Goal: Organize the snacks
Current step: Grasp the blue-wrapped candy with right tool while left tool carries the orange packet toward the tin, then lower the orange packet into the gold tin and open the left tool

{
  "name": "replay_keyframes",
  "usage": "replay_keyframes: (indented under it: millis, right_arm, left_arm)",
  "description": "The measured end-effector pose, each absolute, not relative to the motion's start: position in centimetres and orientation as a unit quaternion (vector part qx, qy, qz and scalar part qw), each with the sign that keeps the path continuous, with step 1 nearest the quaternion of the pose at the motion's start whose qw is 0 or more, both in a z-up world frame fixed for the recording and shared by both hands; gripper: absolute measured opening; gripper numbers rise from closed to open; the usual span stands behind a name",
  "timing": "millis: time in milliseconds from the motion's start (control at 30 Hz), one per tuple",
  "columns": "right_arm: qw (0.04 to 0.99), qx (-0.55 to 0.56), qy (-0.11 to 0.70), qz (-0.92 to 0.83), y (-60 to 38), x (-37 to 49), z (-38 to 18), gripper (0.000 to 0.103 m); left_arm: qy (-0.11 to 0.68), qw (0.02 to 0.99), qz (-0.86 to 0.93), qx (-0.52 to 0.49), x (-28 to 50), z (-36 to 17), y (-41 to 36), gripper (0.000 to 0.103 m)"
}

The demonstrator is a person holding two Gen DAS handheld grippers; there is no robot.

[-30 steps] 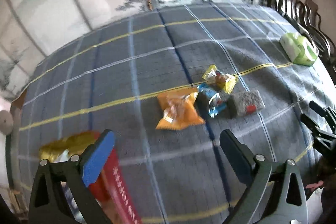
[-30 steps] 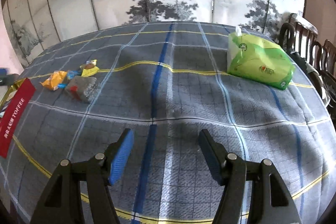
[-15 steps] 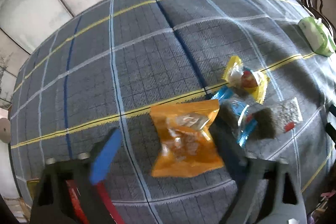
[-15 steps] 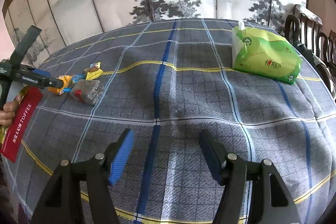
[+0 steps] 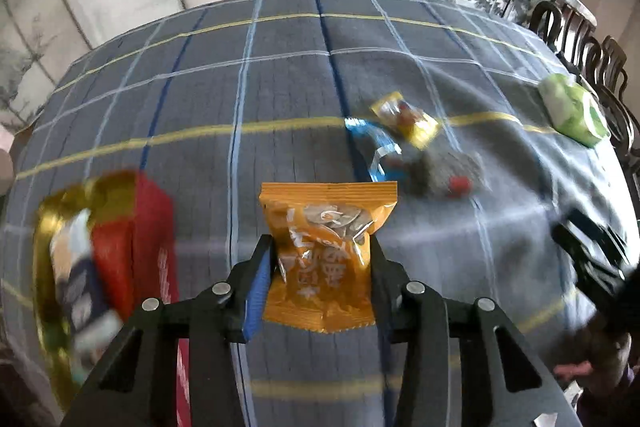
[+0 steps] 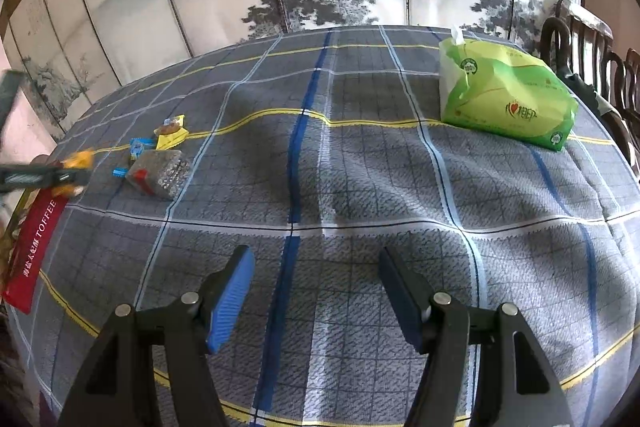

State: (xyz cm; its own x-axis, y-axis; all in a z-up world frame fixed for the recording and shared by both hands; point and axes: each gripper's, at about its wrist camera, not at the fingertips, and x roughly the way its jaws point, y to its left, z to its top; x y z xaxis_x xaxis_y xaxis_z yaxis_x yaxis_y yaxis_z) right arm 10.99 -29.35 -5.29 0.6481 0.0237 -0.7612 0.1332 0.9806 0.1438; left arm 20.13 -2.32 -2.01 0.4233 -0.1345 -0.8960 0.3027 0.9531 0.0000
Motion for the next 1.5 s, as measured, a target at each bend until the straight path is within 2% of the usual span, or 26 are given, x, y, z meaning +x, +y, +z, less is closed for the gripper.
replay_keyframes:
  millis: [167,467,633,800,833,900,933,1367,1433,1500]
  right_arm:
    - [0.906,0.094,0.411,-0.022,-29.5,10.8,-5.1,0.066]
    - [0.918,0.089,0.382,0.062,-27.1,10.5,-3.3,0.066]
    - [0.91,0.089,0.365,0.172,-22.7,13.5,0.2,0.066]
    - [0.894,0.074,0.379,0.227,-18.2,18.8,1.0,0.066]
    - [0.891,0.073,0.381,0.234,-17.5,19.5,1.0,0.065]
    - [0.883,0.067,0.395,0.244,-15.8,21.1,0.7,0.053]
    - [0.881,0.062,0.402,0.243,-15.5,21.7,0.4,0.051]
    - [0.868,-0.011,0.47,0.158,-12.0,26.5,-4.0,0.051]
    - [0.864,-0.013,0.479,0.153,-11.8,26.8,-4.5,0.029]
    - [0.865,-0.013,0.476,0.161,-11.7,26.5,-4.5,0.029]
  left_arm:
    - [0.489,0.858,-0.122,0.097,14.8,0.1,-2.2,0.041]
    - [0.467,0.873,-0.115,0.08,9.7,3.2,0.6,0.041]
    - [0.464,0.877,-0.11,0.064,8.8,3.8,2.0,0.041]
    - [0.461,0.88,-0.102,0.058,8.3,3.9,3.3,0.041]
    - [0.46,0.88,-0.1,0.055,8.3,3.9,3.6,0.041]
    - [0.46,0.881,-0.097,0.052,8.3,3.9,4.1,0.041]
    - [0.46,0.882,-0.094,0.047,8.3,3.9,4.5,0.041]
    - [0.467,0.881,-0.074,0.011,8.4,3.3,7.9,0.041]
    - [0.461,0.885,-0.066,-0.003,7.9,3.8,9.1,0.041]
    - [0.454,0.889,-0.055,-0.012,7.4,4.2,10.3,0.041]
